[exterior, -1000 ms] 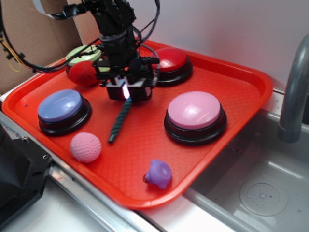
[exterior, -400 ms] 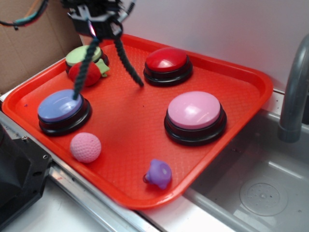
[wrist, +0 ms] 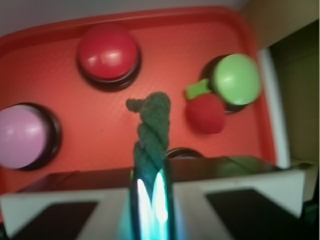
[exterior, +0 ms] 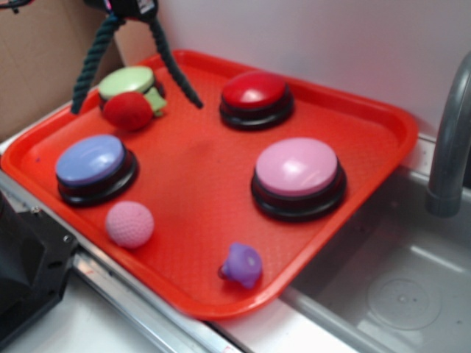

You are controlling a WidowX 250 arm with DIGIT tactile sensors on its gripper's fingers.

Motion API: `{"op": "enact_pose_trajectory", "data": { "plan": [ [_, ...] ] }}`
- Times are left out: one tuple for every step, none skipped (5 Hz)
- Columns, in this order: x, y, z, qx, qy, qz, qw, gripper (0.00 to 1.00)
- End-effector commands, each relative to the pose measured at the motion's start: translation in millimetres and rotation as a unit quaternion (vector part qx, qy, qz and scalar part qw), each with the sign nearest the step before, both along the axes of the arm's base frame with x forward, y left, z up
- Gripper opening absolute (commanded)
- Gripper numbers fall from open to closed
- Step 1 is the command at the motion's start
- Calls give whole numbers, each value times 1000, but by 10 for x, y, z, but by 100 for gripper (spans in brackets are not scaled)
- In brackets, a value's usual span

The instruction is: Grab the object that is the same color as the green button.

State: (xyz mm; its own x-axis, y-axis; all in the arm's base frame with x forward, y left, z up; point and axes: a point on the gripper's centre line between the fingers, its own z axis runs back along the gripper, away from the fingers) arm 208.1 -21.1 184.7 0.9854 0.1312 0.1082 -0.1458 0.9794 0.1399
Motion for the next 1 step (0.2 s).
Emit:
{"op": "enact_pose_trajectory", "data": {
  "plan": [
    [96,45,196,-33,-24,-10,999,0]
  ]
}}
